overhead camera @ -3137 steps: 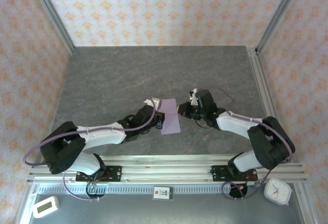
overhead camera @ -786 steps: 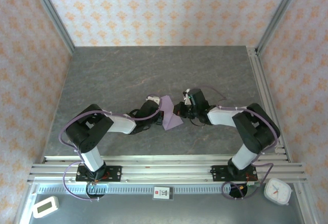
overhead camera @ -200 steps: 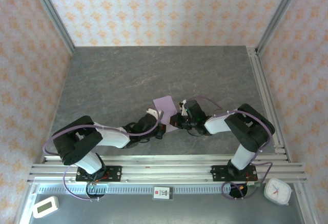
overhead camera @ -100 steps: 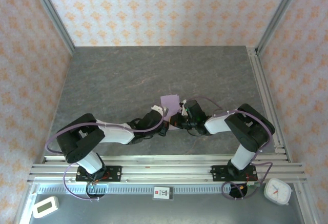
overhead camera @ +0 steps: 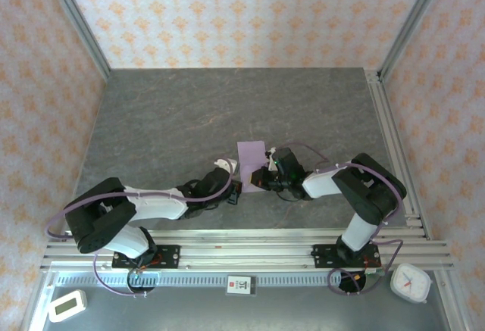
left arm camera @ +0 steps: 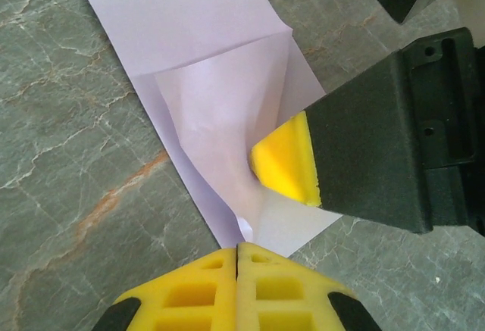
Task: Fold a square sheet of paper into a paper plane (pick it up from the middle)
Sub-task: Fold the triangle a second time at the center of the table.
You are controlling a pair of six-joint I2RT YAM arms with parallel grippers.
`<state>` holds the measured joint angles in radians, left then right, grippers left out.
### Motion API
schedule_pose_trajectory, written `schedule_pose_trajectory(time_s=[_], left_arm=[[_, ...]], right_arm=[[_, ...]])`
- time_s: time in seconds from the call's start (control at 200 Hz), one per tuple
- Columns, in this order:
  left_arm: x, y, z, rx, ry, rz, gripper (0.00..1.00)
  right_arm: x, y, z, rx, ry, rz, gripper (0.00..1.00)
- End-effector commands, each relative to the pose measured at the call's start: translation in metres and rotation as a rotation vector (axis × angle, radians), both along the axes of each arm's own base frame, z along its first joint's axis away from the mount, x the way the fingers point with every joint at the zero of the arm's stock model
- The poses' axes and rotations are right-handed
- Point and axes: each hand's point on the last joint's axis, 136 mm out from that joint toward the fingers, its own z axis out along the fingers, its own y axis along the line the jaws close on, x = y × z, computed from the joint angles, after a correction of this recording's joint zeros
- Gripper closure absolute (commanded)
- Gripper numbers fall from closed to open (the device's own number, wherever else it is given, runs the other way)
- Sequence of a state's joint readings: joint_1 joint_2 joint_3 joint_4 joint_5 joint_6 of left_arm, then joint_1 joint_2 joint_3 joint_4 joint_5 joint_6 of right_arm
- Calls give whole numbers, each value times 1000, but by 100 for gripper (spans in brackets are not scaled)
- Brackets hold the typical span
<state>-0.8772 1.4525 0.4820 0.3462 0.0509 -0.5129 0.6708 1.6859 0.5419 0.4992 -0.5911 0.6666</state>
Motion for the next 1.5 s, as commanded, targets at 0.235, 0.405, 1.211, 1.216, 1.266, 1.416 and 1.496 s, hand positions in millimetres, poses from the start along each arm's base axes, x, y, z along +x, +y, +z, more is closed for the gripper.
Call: schedule_pose_trajectory(time_s=[0.235,0.405,1.211,1.216,1.266,1.416,1.496], left_arm=[[11,-24,-4,38,-20,-61,100],[12,-23,-17,74,-8,-58,100],[-11,-2,-87,474,82,-83,100],[-11,-2,-87,474,82,-83,100],[-12,-1,-89,477,85,-85,100],[-14,1,-93,481,93,-92,100],[-15,2,-95,480,97,-90,100]], right_arm=[[-18,-10,-23,-52,87,0,100],[-19,-10,-21,-43,91,-4,100],[18,-23,2,-51,41,-45,100],[18,-23,2,-52,41,-46,100],[21,-25,4,-51,38,-51,100],[25,-34,7,-59,34,-62,100],[33,-46,15,-49,14,-101,98]])
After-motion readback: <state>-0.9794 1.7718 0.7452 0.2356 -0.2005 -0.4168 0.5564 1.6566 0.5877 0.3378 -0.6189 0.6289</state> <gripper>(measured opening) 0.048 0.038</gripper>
